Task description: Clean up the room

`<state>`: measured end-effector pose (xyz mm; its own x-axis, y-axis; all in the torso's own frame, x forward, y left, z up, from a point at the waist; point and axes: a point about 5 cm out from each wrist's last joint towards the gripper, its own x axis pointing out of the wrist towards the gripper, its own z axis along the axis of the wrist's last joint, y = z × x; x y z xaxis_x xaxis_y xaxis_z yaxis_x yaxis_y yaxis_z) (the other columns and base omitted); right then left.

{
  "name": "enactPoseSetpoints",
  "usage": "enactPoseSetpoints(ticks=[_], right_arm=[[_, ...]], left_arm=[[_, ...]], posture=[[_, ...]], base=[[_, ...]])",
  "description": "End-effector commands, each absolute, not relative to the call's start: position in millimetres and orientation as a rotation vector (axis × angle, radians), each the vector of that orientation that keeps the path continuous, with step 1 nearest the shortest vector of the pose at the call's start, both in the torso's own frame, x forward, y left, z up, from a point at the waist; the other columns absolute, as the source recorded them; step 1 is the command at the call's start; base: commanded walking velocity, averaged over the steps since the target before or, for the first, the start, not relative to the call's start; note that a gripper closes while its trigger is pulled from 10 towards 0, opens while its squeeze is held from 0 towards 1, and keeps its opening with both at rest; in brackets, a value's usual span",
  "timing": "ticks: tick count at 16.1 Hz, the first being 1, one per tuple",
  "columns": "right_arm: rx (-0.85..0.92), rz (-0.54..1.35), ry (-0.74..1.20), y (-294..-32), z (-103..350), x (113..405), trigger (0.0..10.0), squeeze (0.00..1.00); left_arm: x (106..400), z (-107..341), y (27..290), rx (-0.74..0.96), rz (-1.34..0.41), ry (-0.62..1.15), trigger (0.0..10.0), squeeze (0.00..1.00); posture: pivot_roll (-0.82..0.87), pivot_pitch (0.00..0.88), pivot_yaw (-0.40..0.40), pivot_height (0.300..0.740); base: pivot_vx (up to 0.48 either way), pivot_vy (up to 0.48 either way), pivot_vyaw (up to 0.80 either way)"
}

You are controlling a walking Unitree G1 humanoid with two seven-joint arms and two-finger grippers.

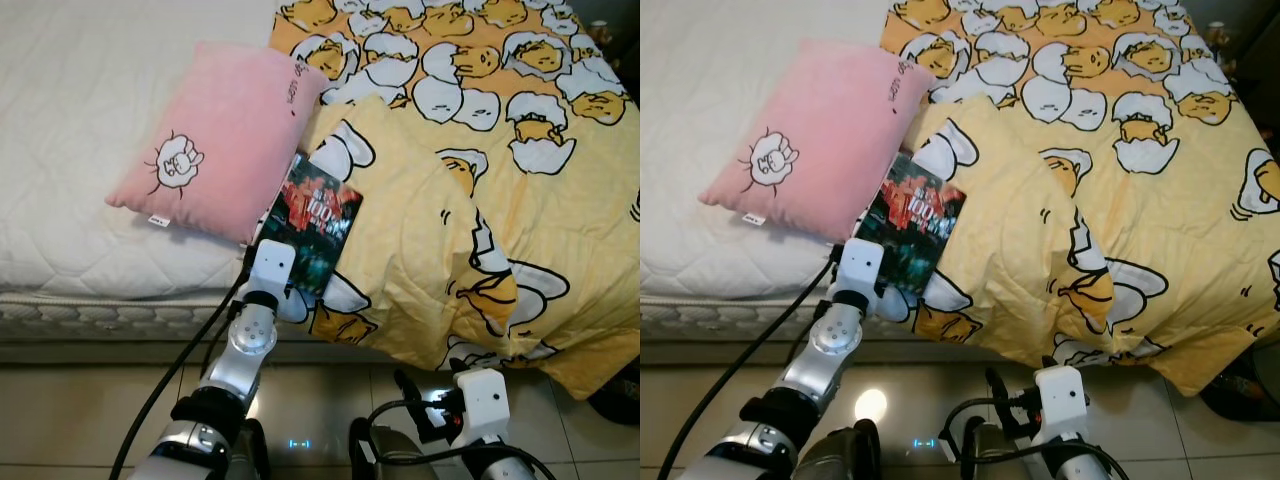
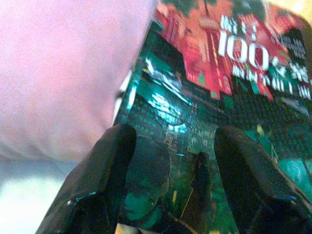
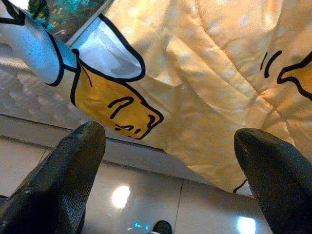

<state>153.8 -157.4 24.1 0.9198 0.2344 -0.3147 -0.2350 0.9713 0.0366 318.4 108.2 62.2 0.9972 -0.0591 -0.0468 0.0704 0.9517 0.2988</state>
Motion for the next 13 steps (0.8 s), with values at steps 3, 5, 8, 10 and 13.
enactPoseSetpoints(ticks=[3, 5, 8, 10, 13], right_arm=[[-0.015, 0.242, 0.344, -159, 24, 150, 10.0, 0.00], [-0.016, 0.242, 0.346, -159, 23, 149, 10.0, 0.00], [-0.016, 0.244, 0.348, -159, 23, 149, 10.0, 0.00], [-0.015, 0.243, 0.347, -158, 23, 149, 10.0, 0.00], [-0.015, 0.243, 0.350, -158, 23, 148, 10.0, 0.00]], left_arm=[[318, 67, 113, 0.366, -0.058, -0.022, 10.0, 0.00], [316, 73, 111, 0.437, -0.083, -0.097, 10.0, 0.00], [313, 79, 105, 0.476, -0.104, -0.163, 10.0, 0.00], [312, 76, 107, 0.456, -0.107, -0.136, 10.0, 0.00], [308, 69, 113, 0.461, -0.098, -0.109, 10.0, 0.00]], posture=[[-0.21, 0.242, -0.027, 0.740], [-0.21, 0.242, -0.027, 0.740], [-0.20, 0.246, -0.027, 0.740], [-0.20, 0.246, -0.027, 0.740], [-0.20, 0.248, -0.024, 0.740]], base=[[0.000, 0.000, 0.00], [0.000, 0.000, 0.00], [0.000, 0.000, 0.00], [0.000, 0.000, 0.00], [0.000, 0.000, 0.00]])
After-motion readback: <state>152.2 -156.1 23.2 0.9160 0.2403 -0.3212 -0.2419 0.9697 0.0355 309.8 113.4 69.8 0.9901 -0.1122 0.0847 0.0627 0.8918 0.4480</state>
